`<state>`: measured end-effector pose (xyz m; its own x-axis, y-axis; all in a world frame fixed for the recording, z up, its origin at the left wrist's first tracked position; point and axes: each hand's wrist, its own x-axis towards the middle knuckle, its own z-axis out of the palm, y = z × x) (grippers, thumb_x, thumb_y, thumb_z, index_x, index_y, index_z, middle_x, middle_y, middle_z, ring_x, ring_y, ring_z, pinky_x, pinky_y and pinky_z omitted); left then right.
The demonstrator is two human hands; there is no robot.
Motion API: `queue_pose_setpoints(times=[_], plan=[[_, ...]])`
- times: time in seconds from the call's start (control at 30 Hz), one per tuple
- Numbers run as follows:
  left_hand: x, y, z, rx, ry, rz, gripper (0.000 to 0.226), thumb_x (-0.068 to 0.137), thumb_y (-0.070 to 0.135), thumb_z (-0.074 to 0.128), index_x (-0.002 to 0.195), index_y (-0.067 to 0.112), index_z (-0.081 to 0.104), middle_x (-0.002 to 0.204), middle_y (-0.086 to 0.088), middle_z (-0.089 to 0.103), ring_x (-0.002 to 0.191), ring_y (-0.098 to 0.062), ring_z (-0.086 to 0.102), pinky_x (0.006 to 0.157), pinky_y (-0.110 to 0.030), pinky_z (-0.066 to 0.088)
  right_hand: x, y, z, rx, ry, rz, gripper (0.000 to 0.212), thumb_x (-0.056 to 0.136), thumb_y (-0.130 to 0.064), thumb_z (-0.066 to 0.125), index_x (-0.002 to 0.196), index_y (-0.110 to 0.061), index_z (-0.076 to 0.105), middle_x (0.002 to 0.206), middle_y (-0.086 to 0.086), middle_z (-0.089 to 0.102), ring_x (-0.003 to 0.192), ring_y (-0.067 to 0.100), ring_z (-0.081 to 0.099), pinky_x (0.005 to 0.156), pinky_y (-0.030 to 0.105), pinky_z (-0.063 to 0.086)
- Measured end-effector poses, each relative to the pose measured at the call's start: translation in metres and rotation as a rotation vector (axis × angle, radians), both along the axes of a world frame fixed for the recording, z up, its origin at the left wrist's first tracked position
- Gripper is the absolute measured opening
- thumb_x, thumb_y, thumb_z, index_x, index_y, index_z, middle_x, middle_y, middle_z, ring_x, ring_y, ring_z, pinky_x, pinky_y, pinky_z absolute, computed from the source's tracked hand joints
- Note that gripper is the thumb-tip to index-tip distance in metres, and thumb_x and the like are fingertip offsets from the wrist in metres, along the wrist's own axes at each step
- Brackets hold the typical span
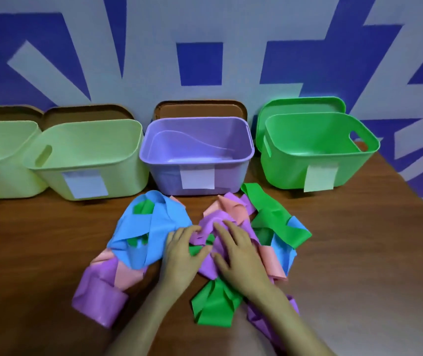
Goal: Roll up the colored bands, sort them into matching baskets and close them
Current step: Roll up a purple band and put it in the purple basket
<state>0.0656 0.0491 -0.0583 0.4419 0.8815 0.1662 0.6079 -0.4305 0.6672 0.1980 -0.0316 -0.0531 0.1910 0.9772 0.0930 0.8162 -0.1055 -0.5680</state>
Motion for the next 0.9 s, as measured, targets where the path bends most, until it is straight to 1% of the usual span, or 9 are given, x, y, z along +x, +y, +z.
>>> queue_pose_setpoints(times=[0.13, 0.23, 0.33, 0.43, 0.57, 0.63, 0.7, 0.83, 0.9], plan=[[-0.009, 0.005, 0.005, -0.346, -0.336, 0.030, 0.030, 0.058, 0.039, 0.075, 0.085, 0.026, 0.069, 0.094, 0.004, 0.070, 0.095, -0.016, 0.062, 0.087, -0.034, 0.049, 0.001, -0.004, -0.009, 0.149, 0.118, -0.066, 0.056, 0.085, -0.041, 0.053, 0.134, -0.015, 0.050, 0.124, 0.002, 0.058, 0.111, 0.018, 0.052, 0.096, 0.028, 0.039], [-0.013, 0.002, 0.009, -0.421, -0.430, -0.016, 0.014, 0.074, 0.008, 0.075, 0.079, 0.019, 0.068, 0.086, 0.005, 0.069, 0.088, -0.009, 0.062, 0.082, -0.021, 0.047, 0.016, 0.000, -0.002, 0.173, 0.127, 0.001, 0.032, 0.087, -0.030, 0.066, 0.117, -0.020, 0.059, 0.107, -0.002, 0.060, 0.100, 0.013, 0.051, 0.086, 0.022, 0.036], [-0.017, -0.001, 0.017, -0.342, -0.449, -0.060, 0.027, 0.079, -0.006, 0.066, 0.076, 0.020, 0.066, 0.083, 0.007, 0.067, 0.081, -0.003, 0.059, 0.077, -0.010, 0.044, 0.017, -0.001, 0.005, 0.210, 0.128, 0.023, 0.016, 0.092, -0.024, 0.062, 0.106, -0.017, 0.065, 0.094, -0.003, 0.061, 0.088, 0.010, 0.052, 0.078, 0.020, 0.037], [-0.020, 0.003, 0.033, -0.136, -0.441, -0.096, 0.023, 0.076, 0.005, 0.068, 0.077, 0.027, 0.066, 0.090, 0.005, 0.069, 0.090, -0.009, 0.060, 0.082, -0.018, 0.045, 0.014, -0.005, 0.021, 0.234, 0.146, -0.008, 0.017, 0.094, -0.020, 0.058, 0.105, -0.015, 0.071, 0.097, -0.006, 0.069, 0.087, 0.004, 0.057, 0.073, 0.012, 0.038], [-0.022, 0.006, 0.072, -0.032, -0.442, -0.095, 0.010, 0.079, 0.013, 0.068, 0.080, 0.023, 0.066, 0.078, 0.009, 0.066, 0.070, -0.003, 0.057, 0.072, -0.022, 0.045, 0.014, -0.016, 0.061, 0.219, 0.122, -0.123, 0.022, 0.094, -0.019, 0.057, 0.108, -0.010, 0.071, 0.112, 0.006, 0.071, 0.102, 0.016, 0.062, 0.082, 0.025, 0.041], [-0.024, 0.010, 0.094, -0.043, -0.456, -0.063, 0.007, 0.085, 0.008, 0.065, 0.089, 0.013, 0.068, 0.076, 0.004, 0.063, 0.064, 0.000, 0.053, 0.065, -0.019, 0.042, 0.012, -0.025, 0.087, 0.274, 0.091, -0.168, 0.022, 0.095, -0.017, 0.056, 0.104, -0.006, 0.071, 0.104, 0.010, 0.071, 0.098, 0.023, 0.063, 0.079, 0.030, 0.041], [-0.028, 0.013, 0.110, -0.072, -0.436, -0.029, 0.013, 0.089, 0.012, 0.060, 0.097, 0.005, 0.068, 0.082, -0.004, 0.062, 0.072, -0.010, 0.054, 0.061, -0.019, 0.040, 0.010, -0.032, 0.113, 0.279, 0.073, -0.197, 0.023, 0.096, -0.018, 0.053, 0.105, -0.004, 0.070, 0.100, 0.012, 0.070, 0.090, 0.022, 0.061, 0.073, 0.030, 0.041], [-0.044, 0.008, 0.111, -0.148, -0.359, -0.020, 0.013, 0.091, 0.022, 0.060, 0.097, 0.011, 0.064, 0.090, -0.007, 0.061, 0.084, -0.018, 0.053, 0.062, -0.024, 0.038, 0.007, -0.035, 0.143, -0.062, -0.134, -0.169, 0.029, 0.098, -0.022, 0.047, 0.103, -0.002, 0.067, 0.104, 0.020, 0.067, 0.085, 0.024, 0.056, 0.069, 0.028, 0.037], [-0.048, 0.004, 0.104, -0.150, -0.316, -0.042, 0.023, 0.088, 0.033, 0.061, 0.099, 0.013, 0.065, 0.099, -0.010, 0.065, 0.092, -0.022, 0.057, 0.071, -0.024, 0.043, 0.004, -0.035, 0.148, -0.108, -0.258, -0.181, 0.032, 0.099, -0.023, 0.045, 0.113, -0.005, 0.067, 0.113, 0.018, 0.066, 0.095, 0.027, 0.059, 0.073, 0.029, 0.040]])
